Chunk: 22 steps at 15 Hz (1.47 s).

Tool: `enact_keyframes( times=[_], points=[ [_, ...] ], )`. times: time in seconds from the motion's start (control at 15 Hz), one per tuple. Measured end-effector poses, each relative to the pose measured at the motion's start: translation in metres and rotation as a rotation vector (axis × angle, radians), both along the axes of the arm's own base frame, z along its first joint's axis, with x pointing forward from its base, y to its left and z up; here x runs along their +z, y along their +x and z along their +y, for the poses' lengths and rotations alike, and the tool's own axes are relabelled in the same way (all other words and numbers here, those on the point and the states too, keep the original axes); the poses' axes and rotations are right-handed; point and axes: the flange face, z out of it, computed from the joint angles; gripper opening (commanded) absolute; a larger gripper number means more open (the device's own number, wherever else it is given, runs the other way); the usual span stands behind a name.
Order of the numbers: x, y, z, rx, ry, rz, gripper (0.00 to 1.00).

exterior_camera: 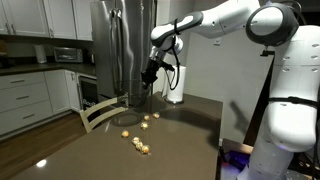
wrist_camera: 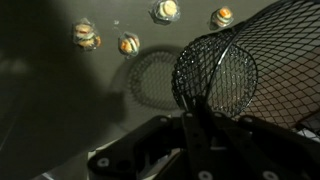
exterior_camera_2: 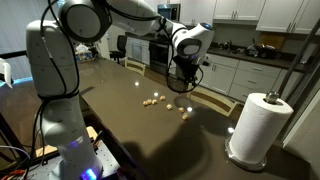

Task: Move the basket to the right

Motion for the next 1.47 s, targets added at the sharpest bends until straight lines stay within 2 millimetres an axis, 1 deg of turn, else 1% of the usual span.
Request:
enact_keyframes(
  times=[0.27, 0.8, 1.07, 1.27, 1.47],
  points=[
    [-0.011, -0.022, -0.024, -0.106, 0.009, -0.004, 0.05],
    [-0.032, -0.062, -0.051, -0.273, 0.036, -0.001, 0.06],
    [-0.04, -0.087, -0.066, -0.325, 0.053, 0.021, 0.06],
    [-0.045, -0.11, -0.071, -0.352, 0.067, 0.038, 0.06],
    [-0.046, -0.133, -0.072, -0.391, 0.059, 0.068, 0.05]
  ],
)
